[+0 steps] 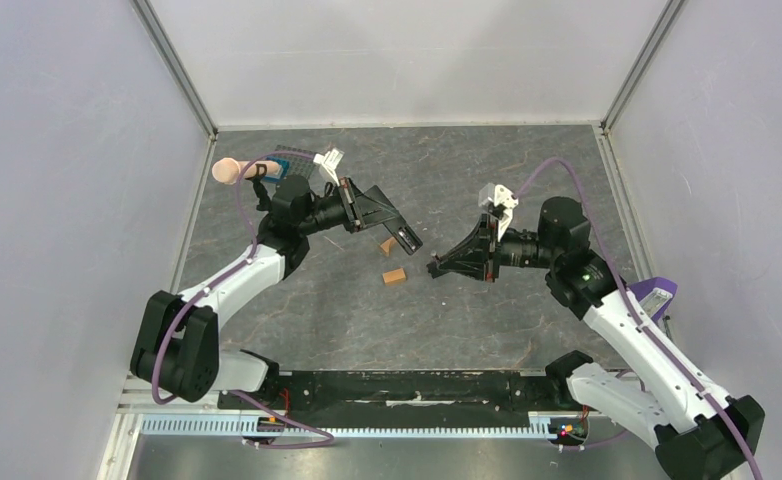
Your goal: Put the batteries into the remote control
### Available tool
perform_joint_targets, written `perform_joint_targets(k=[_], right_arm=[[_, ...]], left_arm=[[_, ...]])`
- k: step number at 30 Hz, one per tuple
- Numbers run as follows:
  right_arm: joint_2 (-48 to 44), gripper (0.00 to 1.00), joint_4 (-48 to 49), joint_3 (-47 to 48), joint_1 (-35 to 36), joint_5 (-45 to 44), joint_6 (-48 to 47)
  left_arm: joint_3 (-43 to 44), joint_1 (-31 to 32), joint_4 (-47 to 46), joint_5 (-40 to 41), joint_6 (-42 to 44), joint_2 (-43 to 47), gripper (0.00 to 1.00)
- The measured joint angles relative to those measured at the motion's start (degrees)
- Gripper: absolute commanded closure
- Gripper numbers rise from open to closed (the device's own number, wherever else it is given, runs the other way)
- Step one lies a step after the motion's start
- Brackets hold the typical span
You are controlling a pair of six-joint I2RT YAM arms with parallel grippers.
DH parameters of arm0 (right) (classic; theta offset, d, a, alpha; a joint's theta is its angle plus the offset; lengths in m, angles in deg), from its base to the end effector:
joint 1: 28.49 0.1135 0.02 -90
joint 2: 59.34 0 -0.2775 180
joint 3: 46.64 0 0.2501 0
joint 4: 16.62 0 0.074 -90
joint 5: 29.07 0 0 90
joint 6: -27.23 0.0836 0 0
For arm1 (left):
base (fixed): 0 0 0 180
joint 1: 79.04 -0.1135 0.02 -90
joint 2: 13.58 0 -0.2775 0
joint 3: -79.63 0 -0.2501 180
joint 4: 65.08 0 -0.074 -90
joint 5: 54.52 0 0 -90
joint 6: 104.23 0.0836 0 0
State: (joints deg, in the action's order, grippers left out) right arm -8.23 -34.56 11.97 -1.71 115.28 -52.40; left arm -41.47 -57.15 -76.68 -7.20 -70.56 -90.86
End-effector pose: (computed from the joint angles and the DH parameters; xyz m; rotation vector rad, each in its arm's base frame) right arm 0.1608 0.1573 0.3399 -0.9661 1.5859 1.2838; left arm 0.2858 -0.1759 0.2893 0.0652 1.9476 -1.5895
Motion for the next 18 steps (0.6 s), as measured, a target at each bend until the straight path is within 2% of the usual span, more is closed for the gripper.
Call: perform_joint_targets(k=[8, 18], right_arm=[[5.88, 0.86, -16.31, 12.57, 0.17, -12.92, -1.05], [9.38, 0.88, -27.08, 13.51, 6.56, -25.57, 4.44]], left_arm=[[-0.74, 1.07, -2.03, -0.50, -3.58, -0.72, 0.98], [-4.35, 7.52, -11.06, -0.33, -10.75, -10.10, 0.98]])
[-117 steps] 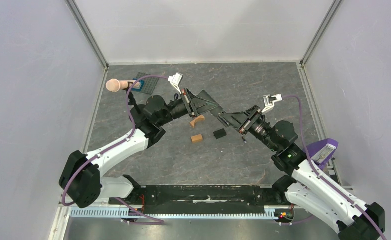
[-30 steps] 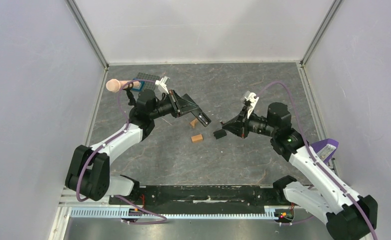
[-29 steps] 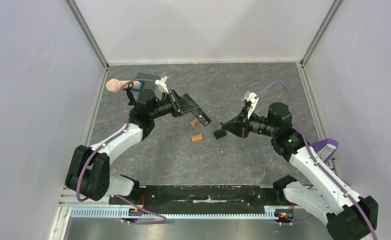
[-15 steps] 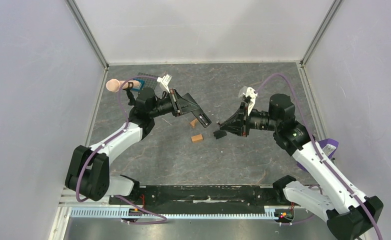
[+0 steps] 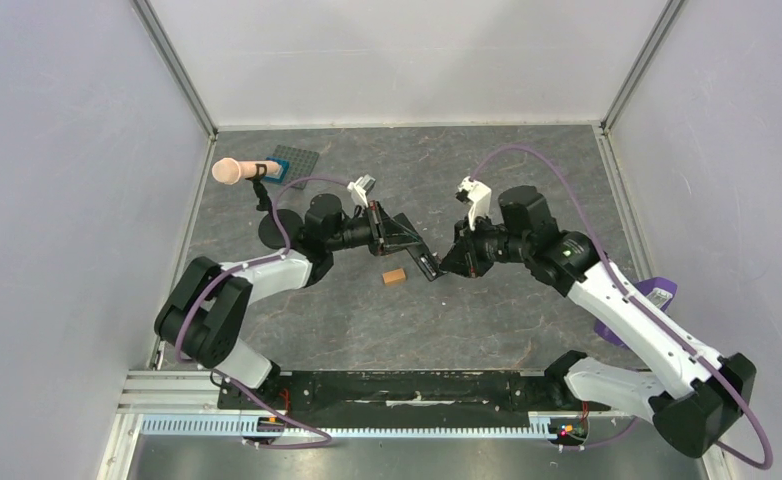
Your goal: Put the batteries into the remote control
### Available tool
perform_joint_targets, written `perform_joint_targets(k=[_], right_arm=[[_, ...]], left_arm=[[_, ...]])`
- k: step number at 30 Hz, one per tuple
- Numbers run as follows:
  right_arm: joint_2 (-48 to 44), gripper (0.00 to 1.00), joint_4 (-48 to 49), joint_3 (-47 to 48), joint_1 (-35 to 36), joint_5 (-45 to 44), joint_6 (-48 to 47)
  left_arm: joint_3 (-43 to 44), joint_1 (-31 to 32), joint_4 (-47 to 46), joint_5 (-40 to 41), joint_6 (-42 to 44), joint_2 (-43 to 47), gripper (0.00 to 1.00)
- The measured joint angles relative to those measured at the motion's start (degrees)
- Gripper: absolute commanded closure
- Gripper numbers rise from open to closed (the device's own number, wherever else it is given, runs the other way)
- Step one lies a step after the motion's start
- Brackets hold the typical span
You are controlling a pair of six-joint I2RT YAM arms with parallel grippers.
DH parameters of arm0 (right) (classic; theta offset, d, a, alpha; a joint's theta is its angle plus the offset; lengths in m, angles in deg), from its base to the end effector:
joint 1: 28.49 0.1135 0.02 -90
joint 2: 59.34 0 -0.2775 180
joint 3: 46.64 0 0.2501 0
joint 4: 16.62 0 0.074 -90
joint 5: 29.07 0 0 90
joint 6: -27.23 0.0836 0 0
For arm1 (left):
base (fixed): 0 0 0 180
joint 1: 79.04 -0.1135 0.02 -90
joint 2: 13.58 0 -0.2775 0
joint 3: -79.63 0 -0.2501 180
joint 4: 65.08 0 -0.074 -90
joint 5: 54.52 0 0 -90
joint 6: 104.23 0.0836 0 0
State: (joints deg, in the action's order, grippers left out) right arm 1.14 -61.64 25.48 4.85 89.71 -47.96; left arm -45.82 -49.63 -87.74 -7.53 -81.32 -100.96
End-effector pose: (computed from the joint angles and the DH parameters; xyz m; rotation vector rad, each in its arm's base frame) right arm 0.1877 0.1717 0.3244 -0.6633 2.1515 1.0125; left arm 0.2773 -0.2218 0.2313 -0.0220 2.1142 -1.7801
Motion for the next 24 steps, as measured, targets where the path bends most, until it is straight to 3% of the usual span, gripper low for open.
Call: perform_joint_targets(k=[8, 24], right_arm=[[6.27, 0.87, -5.84, 0.00, 2.89, -8.17, 1.49], [10.56, 0.85, -7.52, 1.73, 3.72, -11.30, 1.16]], left_arm=[[-0.46, 1.51, -4.74, 0.57, -1.31, -3.26, 0.98], [-1.36, 2.23, -7.28, 0.24, -1.29, -4.87, 0.98]])
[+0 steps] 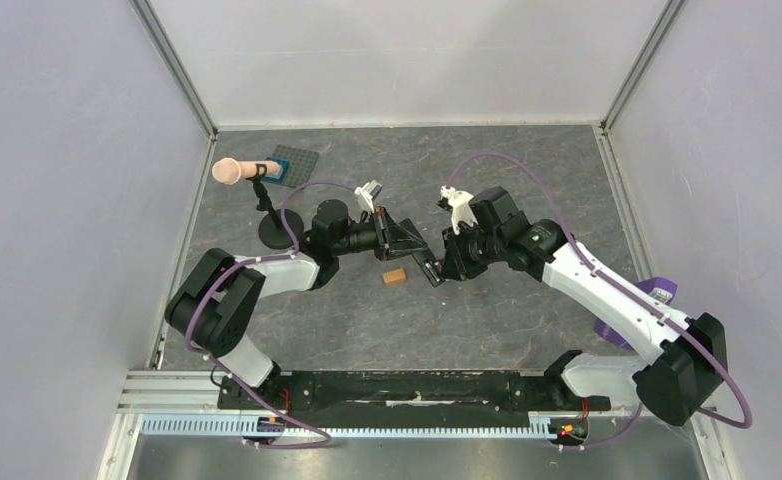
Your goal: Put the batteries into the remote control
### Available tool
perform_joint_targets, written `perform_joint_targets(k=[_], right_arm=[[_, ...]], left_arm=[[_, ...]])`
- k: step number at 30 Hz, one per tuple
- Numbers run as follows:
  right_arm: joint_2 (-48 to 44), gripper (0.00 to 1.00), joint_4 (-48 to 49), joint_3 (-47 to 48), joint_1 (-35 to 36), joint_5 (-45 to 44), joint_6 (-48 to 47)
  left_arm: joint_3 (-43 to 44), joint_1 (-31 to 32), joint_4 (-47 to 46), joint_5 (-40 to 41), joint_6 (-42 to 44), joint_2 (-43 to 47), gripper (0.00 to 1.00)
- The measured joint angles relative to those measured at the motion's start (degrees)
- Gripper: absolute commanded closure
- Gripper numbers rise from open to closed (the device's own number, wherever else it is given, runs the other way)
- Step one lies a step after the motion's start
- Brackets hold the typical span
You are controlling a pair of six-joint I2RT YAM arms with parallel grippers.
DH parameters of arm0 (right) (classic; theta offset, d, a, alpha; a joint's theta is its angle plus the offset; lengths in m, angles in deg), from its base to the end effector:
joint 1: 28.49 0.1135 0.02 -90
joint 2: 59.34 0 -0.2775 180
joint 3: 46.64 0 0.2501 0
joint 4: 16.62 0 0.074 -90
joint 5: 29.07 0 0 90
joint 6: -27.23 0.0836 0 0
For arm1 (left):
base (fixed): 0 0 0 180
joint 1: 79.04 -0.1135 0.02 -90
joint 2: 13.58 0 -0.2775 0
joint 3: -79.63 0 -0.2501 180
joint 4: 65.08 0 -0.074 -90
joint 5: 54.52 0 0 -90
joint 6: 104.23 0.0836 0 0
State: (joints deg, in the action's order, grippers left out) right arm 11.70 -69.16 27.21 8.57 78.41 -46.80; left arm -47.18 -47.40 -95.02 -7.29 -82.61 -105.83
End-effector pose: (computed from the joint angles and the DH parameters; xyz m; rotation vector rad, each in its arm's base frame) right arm 0.2075 0.1882 0.2709 -0.6053 2.4697 0.7648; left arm 0.2756 -0.2365 0.2117 0.0032 2.1163 -1.8160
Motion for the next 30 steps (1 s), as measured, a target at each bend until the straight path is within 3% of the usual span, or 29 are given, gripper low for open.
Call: perform_joint_targets(k=[22, 30], right_arm=[[3.43, 0.79, -1.79, 2.12, 1.95, -2.05, -1.20], [3.43, 0.91, -2.34, 2.21, 2.21, -2.34, -1.55]], left_arm=[[-0.20, 0.07, -0.04, -0.85, 0.02, -0.98, 0.98], [-0.33, 0.22, -0.02, -0.90, 0.02, -0.98, 0.98]])
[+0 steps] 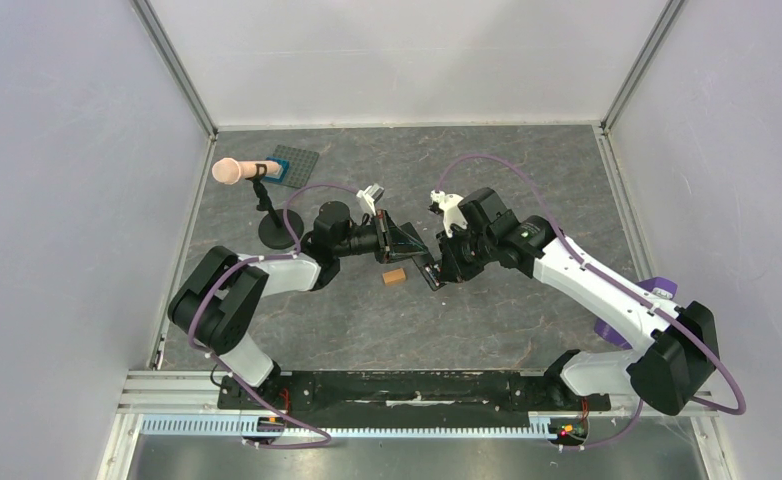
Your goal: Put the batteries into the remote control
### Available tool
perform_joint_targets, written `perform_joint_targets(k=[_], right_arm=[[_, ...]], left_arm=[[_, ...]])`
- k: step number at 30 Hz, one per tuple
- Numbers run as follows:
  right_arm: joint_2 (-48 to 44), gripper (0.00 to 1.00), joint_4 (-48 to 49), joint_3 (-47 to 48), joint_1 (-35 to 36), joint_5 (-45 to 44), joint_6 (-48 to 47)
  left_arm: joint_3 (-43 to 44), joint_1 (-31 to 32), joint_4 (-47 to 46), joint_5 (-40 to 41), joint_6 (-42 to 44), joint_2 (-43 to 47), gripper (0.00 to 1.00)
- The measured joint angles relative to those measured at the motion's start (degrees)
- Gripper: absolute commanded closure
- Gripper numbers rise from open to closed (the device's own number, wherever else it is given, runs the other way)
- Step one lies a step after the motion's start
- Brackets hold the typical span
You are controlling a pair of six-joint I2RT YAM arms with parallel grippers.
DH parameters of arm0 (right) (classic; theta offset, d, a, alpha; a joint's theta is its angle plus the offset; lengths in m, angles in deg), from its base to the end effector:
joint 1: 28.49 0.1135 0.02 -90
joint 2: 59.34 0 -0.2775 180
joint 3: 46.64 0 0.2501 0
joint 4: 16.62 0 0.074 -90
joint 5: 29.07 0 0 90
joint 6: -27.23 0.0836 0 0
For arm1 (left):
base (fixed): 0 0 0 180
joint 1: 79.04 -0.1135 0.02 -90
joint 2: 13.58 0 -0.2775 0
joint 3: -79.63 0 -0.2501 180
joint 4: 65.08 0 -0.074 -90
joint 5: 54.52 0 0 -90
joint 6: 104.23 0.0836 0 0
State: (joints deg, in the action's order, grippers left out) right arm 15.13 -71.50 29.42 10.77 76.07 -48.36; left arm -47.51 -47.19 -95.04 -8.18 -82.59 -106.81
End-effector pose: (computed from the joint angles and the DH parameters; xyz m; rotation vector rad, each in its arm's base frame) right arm 0.2093 0.1993 0.2638 -0.6712 2.5137 0.6975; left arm 0.2740 -0.2382 0.2043 0.0074 2.1460 -1.8240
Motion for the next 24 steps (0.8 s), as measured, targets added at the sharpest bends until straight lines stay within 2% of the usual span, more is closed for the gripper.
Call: perform_joint_targets(k=[12, 24], right_arm=[[0.00, 0.95, -0.76, 0.55, 0.07, -0.02, 0.33], [0.00, 0.93, -0.98, 0.92, 0.44, 1.18, 1.03]], left_arm=[[0.00, 0.04, 0.52, 0.07, 0.11, 0.00, 0.98], [0.09, 0.04, 6.97, 3.19, 4.61, 2.56, 0.98]])
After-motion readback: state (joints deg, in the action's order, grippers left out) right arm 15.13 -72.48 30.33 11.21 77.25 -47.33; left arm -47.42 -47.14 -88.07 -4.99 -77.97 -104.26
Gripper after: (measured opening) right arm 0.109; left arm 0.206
